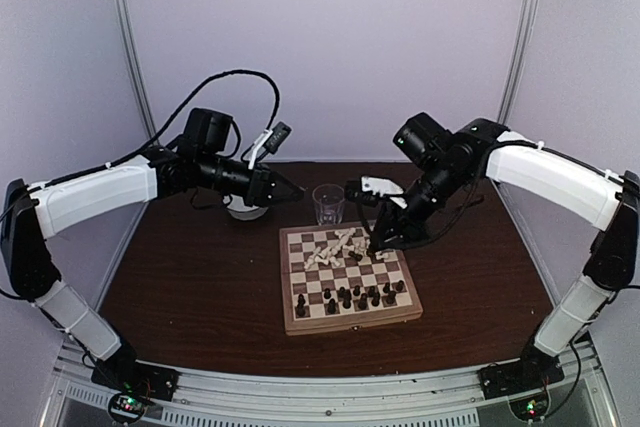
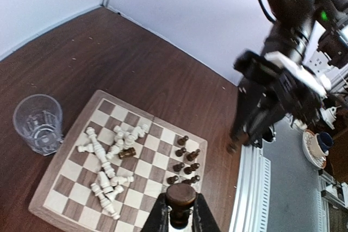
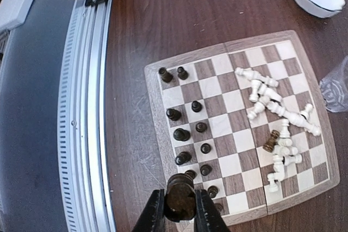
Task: Set up the chess pieces on the board
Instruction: Pass from the left arm to the right, then place the knight at g8.
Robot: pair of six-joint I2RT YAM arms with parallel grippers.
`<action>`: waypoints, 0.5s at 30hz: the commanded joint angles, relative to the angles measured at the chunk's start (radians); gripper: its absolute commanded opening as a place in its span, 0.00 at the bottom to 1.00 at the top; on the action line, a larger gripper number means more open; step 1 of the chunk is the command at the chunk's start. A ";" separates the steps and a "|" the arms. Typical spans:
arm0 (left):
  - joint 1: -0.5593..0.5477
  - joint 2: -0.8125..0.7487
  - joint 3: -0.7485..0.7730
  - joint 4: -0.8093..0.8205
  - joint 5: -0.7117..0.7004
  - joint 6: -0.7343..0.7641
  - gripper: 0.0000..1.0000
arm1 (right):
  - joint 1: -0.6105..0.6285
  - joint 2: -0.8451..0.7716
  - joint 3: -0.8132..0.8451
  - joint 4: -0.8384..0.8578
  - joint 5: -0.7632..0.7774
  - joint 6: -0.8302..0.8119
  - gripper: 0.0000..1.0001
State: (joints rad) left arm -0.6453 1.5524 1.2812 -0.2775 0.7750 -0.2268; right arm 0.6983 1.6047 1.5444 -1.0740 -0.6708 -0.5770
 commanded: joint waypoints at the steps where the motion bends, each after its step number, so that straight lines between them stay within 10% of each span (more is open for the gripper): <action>1: 0.041 -0.072 -0.057 0.110 -0.143 -0.044 0.05 | 0.147 0.072 0.049 0.007 0.144 -0.066 0.06; 15: 0.081 -0.172 -0.105 0.140 -0.269 -0.044 0.04 | 0.349 0.386 0.183 0.092 0.275 -0.076 0.06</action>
State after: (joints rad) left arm -0.5785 1.4128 1.1873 -0.1970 0.5312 -0.2607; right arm 1.0401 1.9682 1.6802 -1.0149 -0.4538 -0.6487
